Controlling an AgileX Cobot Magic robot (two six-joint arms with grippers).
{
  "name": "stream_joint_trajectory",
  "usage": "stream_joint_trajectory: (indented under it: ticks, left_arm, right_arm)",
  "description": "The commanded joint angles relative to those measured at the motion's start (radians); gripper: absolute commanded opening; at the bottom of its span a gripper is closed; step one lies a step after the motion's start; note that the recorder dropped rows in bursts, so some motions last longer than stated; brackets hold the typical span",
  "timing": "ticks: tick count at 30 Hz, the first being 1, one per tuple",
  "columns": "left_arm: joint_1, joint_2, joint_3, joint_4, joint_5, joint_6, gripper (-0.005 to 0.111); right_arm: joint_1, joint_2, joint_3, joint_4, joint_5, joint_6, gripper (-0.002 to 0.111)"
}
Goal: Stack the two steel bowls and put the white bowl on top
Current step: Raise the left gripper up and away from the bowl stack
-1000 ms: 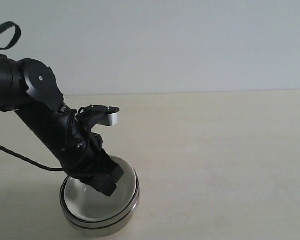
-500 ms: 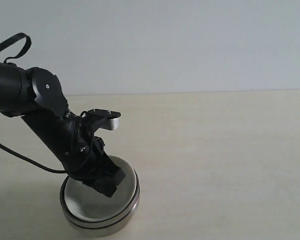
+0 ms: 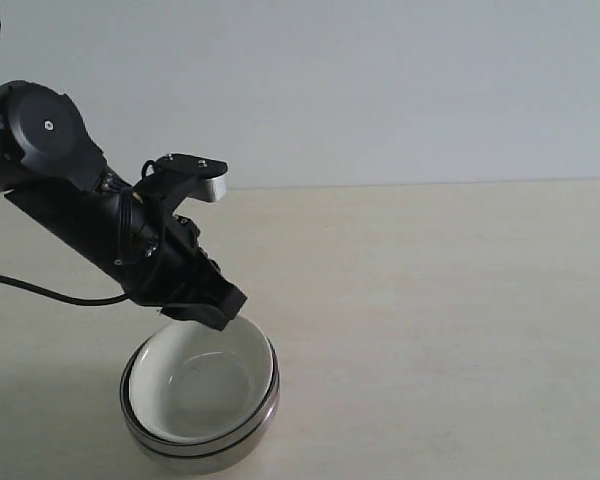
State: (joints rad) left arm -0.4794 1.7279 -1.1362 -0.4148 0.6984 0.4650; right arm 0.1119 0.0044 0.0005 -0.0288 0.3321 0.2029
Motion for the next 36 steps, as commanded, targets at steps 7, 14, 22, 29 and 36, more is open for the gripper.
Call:
stream_joint_trajectory:
  ticks: [7,14,22,29,36]
  left_arm:
    - [-0.007,-0.011,-0.005,0.032,-0.146,-0.001,0.004]
    - [-0.007,0.007,-0.005,0.025,-0.149,-0.001,0.004]
    - [-0.007,0.076,-0.005,0.004,-0.192,-0.001,0.004]
    - [-0.007,0.093,-0.005,0.004,-0.208,-0.001,0.004]
    - [-0.007,0.071,-0.005,0.012,-0.173,-0.001,0.004]
  right_arm:
    - [-0.002,-0.004,0.0,-0.008,-0.01,-0.001,0.0]
    - [-0.002,-0.004,0.0,-0.008,-0.01,-0.001,0.0]
    - [-0.002,-0.004,0.0,-0.008,-0.01,-0.001,0.0]
    - [-0.002,-0.004,0.0,-0.008,-0.01,-0.001,0.0]
    - [-0.002,-0.004,0.0,-0.008,-0.01,-0.001,0.0]
